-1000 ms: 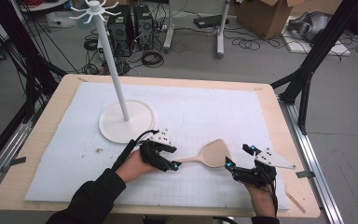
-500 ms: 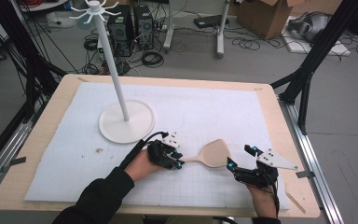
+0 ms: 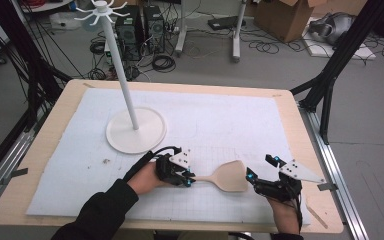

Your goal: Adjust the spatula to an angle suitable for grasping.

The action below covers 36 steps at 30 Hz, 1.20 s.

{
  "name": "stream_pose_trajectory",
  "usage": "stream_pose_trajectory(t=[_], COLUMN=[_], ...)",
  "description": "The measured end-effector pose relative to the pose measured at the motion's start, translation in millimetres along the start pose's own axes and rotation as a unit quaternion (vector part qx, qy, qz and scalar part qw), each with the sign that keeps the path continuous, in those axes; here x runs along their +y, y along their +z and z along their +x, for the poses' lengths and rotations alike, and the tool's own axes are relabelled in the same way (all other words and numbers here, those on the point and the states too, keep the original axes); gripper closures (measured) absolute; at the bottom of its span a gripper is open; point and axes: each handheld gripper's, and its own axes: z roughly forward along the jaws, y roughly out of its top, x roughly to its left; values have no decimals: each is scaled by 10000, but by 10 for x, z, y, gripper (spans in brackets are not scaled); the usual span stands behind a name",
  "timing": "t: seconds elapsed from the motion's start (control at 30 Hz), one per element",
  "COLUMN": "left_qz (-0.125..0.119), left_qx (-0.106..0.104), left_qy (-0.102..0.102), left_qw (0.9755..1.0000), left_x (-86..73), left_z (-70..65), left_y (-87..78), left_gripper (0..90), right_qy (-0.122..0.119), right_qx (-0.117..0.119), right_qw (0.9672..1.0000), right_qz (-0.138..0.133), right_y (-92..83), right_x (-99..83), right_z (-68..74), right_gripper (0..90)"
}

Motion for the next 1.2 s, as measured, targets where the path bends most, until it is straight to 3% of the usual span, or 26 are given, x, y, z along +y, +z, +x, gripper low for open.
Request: stream_pose_trajectory(t=[0.23,0.6,0.7,0.73,0.77,0.83,0.93,0.97,1.03,1.07,1.13,1.17,1.2], left_qz=[-51,-39,-44,-150,-297,-460,-851,-962,-1370,-1490,-1777,-1866,-2064], left_qx=[-314,-596,-632,-618,-583,-398,-60,98,554,693,1014,1076,1232], left_qy=[283,582,499,476,349,102,-236,-380,-797,-948,-1222,-1291,-1426], left_qw=[9991,9965,9967,9968,9972,9981,9961,9946,9858,9818,9712,9680,9601], left_x=[-69,-134,-139,-142,-138,-132,-194,-223,-345,-390,-531,-580,-656], left_z=[-27,-47,-48,-45,-39,-34,-53,-62,-76,-84,-101,-104,-118], left_y=[-74,-65,-64,-75,-98,-178,-353,-398,-541,-584,-705,-745,-808], left_gripper=[777,777,773,769,715,485,412,361,254,254,219,219,220], right_qy=[-5,-45,-49,-44,-59,-61,-59,-43,-60,-60,-72,-111,-82], right_qx=[24,77,86,85,86,84,78,89,88,88,103,107,118], right_qw=[10000,9999,9999,9999,9999,9999,9999,9999,9999,9999,9999,9999,9999], right_qz=[49,80,73,69,58,77,80,83,84,84,79,64,91], right_y=[24,76,78,79,81,78,79,78,97,97,113,126,133], right_x=[-13,5,9,10,11,11,12,13,18,18,25,28,30], right_z=[19,49,49,49,46,49,52,57,64,64,79,82,89], right_gripper=[146,147,146,146,147,146,146,147,147,147,146,146,146])
